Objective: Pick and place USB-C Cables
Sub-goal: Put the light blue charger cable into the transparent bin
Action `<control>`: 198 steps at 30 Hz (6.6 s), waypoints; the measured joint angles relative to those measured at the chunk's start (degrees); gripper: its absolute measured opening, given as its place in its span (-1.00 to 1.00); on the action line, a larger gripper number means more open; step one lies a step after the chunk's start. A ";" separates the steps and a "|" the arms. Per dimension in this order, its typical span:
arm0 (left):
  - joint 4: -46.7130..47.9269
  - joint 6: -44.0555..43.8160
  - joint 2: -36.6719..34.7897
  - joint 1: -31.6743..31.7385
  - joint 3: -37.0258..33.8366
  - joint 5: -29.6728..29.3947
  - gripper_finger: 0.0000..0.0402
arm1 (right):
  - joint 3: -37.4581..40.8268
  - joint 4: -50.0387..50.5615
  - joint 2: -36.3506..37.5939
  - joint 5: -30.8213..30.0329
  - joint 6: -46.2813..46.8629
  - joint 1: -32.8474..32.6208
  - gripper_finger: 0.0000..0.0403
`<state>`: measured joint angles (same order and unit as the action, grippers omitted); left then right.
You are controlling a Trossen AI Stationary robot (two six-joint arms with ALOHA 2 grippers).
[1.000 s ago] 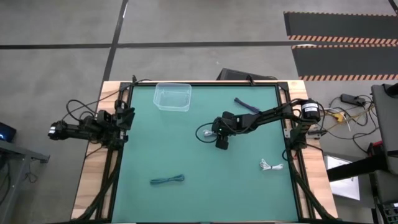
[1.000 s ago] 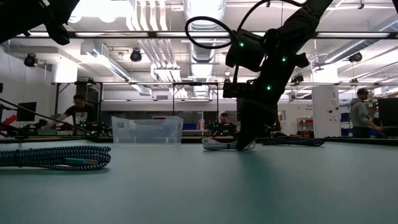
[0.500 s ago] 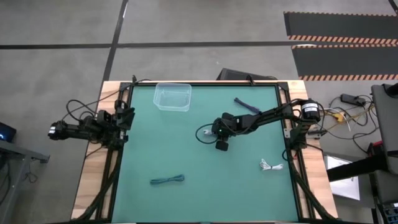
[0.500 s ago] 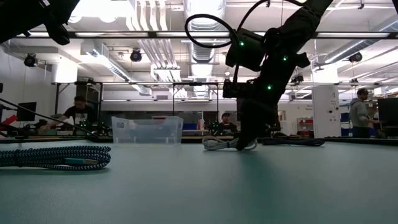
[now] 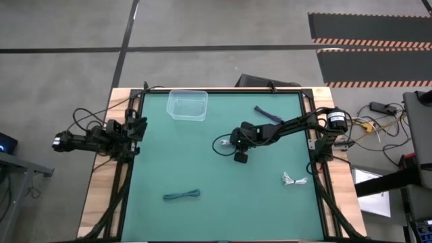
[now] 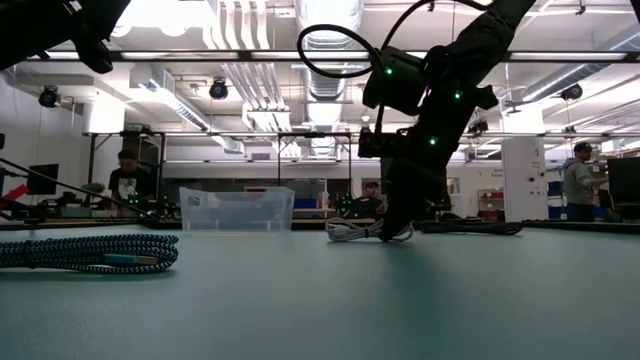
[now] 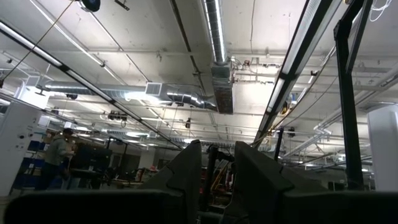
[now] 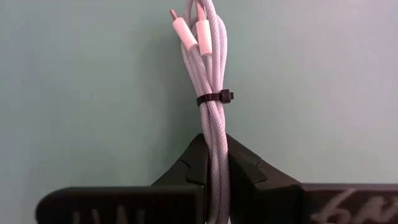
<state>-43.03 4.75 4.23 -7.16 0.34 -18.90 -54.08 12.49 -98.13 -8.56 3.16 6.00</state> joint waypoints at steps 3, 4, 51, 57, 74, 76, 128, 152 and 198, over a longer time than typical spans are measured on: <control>0.01 0.00 0.00 0.01 0.00 0.00 -0.60 | 0.04 0.02 0.45 -0.26 -0.14 0.04 -0.92; 0.02 0.00 0.00 0.00 0.02 0.00 -0.60 | 0.10 0.19 0.66 -0.55 -0.21 0.06 -0.92; -25.57 10.29 22.88 0.07 0.31 -2.95 -0.60 | 26.69 -77.40 10.91 17.85 -10.96 6.78 -0.93; -25.63 14.36 28.45 0.07 4.62 -3.10 -0.60 | 26.19 -78.22 10.91 18.03 -12.30 6.80 -0.93; -25.29 12.11 40.65 0.07 12.70 -3.01 -0.60 | 26.03 -87.48 10.54 18.03 -12.24 6.38 -0.93; -25.31 12.05 42.37 0.07 13.45 -2.94 -0.60 | 26.03 -90.50 9.81 18.05 -12.22 6.25 -0.93; -25.46 8.91 83.59 8.29 38.64 -1.24 0.01 | 21.46 -100.86 5.84 17.62 -11.12 6.43 -0.93; -25.29 7.58 88.63 10.56 44.81 6.92 -0.25 | 21.49 -99.32 5.80 17.68 -11.29 6.43 -0.93; 29.56 7.95 70.75 13.14 53.80 0.10 -0.93 | 21.55 -62.96 28.08 8.52 -12.03 6.80 -0.12</control>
<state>-13.46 12.70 74.98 5.99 54.14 -18.79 -32.53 -50.47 -70.05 -0.04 -8.87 12.80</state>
